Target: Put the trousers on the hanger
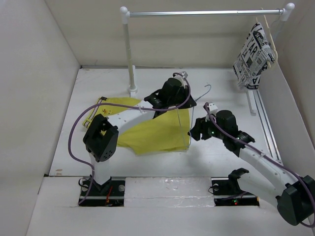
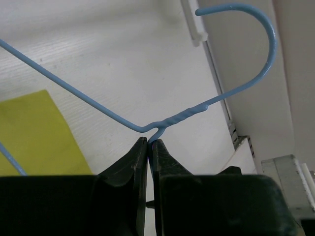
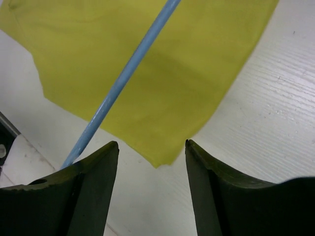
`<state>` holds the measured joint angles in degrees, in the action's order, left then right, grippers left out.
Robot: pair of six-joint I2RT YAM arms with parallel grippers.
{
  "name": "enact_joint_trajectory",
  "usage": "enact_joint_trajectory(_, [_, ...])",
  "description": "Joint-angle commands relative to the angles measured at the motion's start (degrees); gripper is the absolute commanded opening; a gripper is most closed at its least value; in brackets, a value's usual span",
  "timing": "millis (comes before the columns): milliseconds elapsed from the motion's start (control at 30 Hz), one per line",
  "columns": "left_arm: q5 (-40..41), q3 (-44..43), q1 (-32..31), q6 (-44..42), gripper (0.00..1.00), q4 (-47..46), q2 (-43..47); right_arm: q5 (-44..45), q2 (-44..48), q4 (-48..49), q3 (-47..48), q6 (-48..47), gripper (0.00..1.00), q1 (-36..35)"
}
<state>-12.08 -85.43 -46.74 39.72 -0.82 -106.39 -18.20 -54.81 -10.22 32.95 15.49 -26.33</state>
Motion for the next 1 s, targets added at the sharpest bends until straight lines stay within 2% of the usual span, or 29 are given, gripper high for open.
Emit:
enact_joint_trajectory(0, [-0.5,1.8,0.2,1.3,0.00,-6.5,3.0,-0.5,3.3,-0.8,3.3,-0.3,0.61,0.8])
enact_joint_trajectory(100, [0.2,2.8,0.2,1.1,0.00,-7.4,3.0,7.4,8.5,-8.4,6.6,0.8,0.53,2.2])
enact_joint_trajectory(167, [0.2,3.2,0.7,1.1,0.00,-7.8,2.8,8.4,11.1,-8.9,7.4,1.1,0.53,3.5])
enact_joint_trajectory(233, [0.4,3.0,0.7,1.4,0.00,-8.3,2.8,6.2,13.1,-7.1,7.4,2.1,0.59,4.2])
enact_joint_trajectory(367, [0.5,1.5,0.7,1.8,0.00,-8.6,1.6,1.2,11.4,-2.6,7.4,4.1,0.75,4.2])
enact_joint_trajectory(400, [0.2,1.2,0.7,2.0,0.00,-8.8,1.5,-1.9,10.2,-1.9,6.3,4.9,0.77,4.2])
enact_joint_trajectory(467, [-0.4,0.7,0.7,2.9,0.00,-9.0,1.2,-2.7,6.3,-2.4,6.0,5.5,0.79,3.7])
enact_joint_trajectory(600, [-1.0,0.4,0.7,4.0,0.00,-9.5,1.2,-4.8,4.0,5.0,3.8,7.2,0.76,2.9])
enact_joint_trajectory(700, [-1.4,0.5,0.7,4.7,0.00,-9.9,1.4,-2.7,2.8,5.7,3.9,7.2,0.57,2.9])
enact_joint_trajectory(733, [-1.5,0.8,0.7,4.8,0.00,-10.0,1.5,-2.1,2.8,6.1,4.0,7.0,0.39,2.9])
enact_joint_trajectory(833, [-1.5,1.1,0.7,5.3,0.00,-10.2,2.1,-0.3,2.8,8.2,3.5,6.9,0.15,2.4])
enact_joint_trajectory(933, [-1.7,0.8,0.7,5.3,0.00,-9.6,2.1,0.1,1.9,9.1,3.8,6.2,0.00,2.4])
enact_joint_trajectory(967, [-2.3,0.7,0.7,5.1,0.00,-8.8,1.7,0.8,1.8,8.6,4.1,5.9,0.00,1.9])
